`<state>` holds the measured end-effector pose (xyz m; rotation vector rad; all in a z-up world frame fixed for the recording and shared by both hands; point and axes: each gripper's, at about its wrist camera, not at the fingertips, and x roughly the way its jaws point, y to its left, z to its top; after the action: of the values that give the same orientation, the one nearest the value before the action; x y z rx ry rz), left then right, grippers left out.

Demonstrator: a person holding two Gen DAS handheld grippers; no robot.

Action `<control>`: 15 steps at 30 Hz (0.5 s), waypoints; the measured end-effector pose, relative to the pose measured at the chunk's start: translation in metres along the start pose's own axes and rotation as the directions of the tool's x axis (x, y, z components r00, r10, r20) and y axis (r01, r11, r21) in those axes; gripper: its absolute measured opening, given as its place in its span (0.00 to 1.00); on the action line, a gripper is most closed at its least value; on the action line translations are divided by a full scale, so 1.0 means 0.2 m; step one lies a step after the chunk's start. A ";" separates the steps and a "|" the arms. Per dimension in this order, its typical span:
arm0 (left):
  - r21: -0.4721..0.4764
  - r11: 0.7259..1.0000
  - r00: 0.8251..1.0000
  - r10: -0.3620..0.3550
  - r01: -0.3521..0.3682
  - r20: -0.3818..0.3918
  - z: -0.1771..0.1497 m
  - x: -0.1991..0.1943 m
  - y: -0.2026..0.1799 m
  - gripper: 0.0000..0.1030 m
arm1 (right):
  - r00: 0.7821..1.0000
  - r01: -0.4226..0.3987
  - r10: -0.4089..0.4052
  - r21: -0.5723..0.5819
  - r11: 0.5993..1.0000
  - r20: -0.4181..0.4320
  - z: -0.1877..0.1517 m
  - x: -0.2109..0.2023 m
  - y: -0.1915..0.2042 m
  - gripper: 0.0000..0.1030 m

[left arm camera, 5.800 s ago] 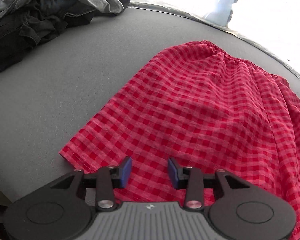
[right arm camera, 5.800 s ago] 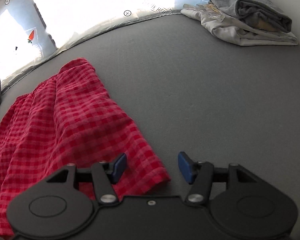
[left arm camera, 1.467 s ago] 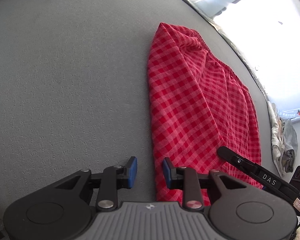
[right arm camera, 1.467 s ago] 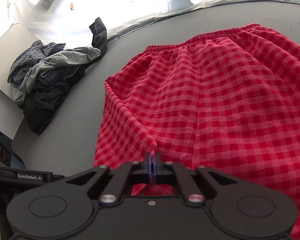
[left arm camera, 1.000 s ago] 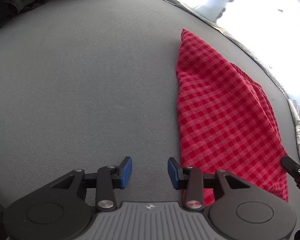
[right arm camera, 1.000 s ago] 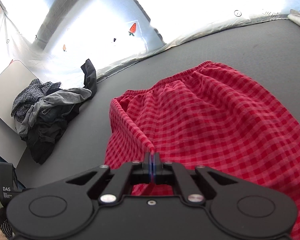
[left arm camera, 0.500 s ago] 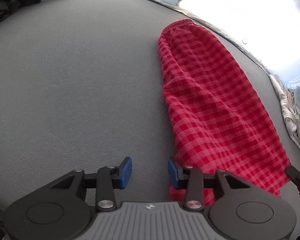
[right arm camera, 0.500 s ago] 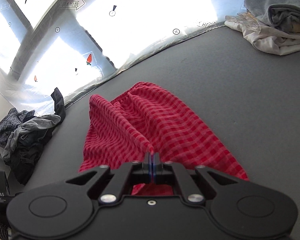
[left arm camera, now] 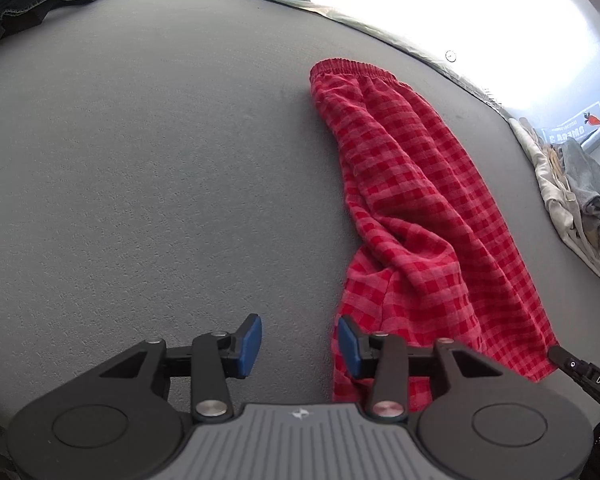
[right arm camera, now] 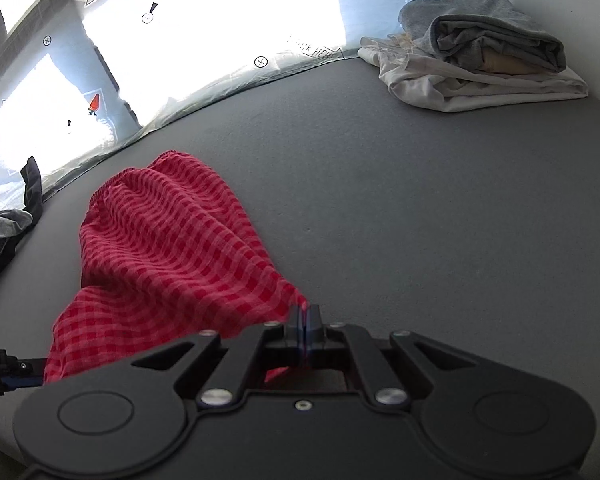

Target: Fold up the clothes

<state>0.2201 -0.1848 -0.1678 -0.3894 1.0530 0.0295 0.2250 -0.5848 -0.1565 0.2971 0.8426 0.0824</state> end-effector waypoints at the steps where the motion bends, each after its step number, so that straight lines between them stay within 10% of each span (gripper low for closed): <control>1: 0.007 1.000 1.000 0.000 0.000 -0.003 0.00 0.00 0.01 0.47 | 1.000 0.006 -0.006 0.003 1.000 -0.013 -0.02 0.01 -0.01 0.02; 15: 0.102 0.995 1.000 -0.009 0.011 -0.022 -0.03 -0.04 -0.02 0.51 | 1.000 0.011 -0.011 0.031 0.999 -0.008 -0.05 0.04 -0.02 0.03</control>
<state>0.2128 -0.1895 -0.1629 -0.3030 1.0694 -0.0379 0.2223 -0.5842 -0.1704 0.3214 0.8536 0.0606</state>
